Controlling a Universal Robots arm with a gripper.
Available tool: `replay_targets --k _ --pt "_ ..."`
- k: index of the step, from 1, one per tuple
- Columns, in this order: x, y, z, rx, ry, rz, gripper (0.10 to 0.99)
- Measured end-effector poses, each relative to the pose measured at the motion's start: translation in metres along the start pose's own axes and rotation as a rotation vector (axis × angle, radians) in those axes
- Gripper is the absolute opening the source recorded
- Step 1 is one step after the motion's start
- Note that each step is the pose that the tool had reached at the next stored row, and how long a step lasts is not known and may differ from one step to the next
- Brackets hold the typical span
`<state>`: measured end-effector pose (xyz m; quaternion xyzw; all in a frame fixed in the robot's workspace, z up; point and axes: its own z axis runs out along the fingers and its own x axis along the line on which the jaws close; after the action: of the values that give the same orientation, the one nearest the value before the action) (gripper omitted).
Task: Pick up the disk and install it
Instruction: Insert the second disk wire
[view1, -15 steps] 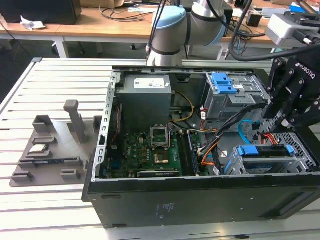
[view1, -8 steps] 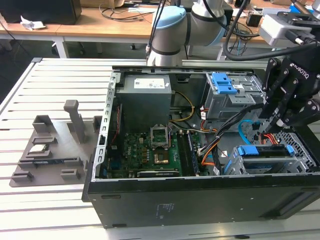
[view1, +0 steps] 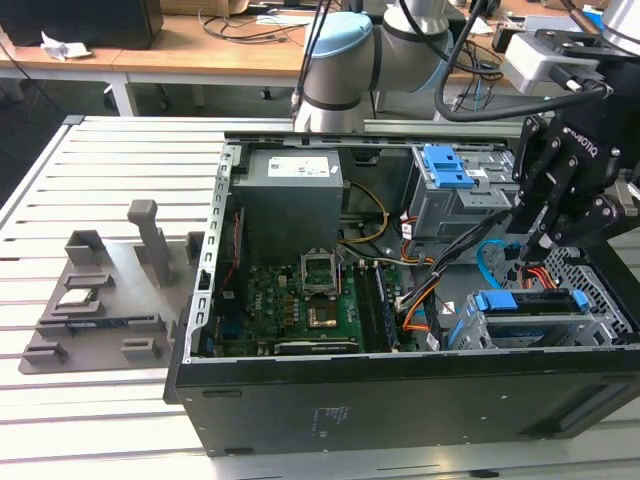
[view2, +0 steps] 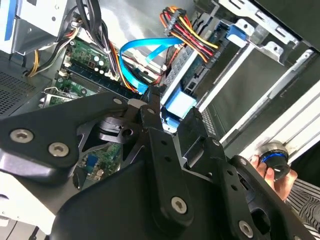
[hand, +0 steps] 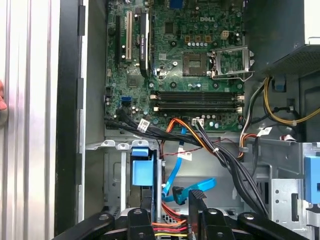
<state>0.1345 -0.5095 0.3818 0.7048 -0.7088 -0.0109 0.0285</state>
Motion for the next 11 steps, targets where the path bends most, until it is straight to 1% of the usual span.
replay_targets --k 2,4,5,8,11 --pt "-0.0059 0.0014 0.0045 0.000 0.0000 -0.002 0.420" --pt "-0.0082 0.0023 0.0077 0.000 0.0001 -0.004 0.420" --pt "-0.0086 0.0029 0.0100 0.000 -0.0002 -0.004 0.420" --pt "-0.0088 0.0045 0.0135 0.000 0.0004 -0.006 0.420" --pt "-0.0088 0.0046 0.0136 0.000 0.0009 -0.007 0.420"
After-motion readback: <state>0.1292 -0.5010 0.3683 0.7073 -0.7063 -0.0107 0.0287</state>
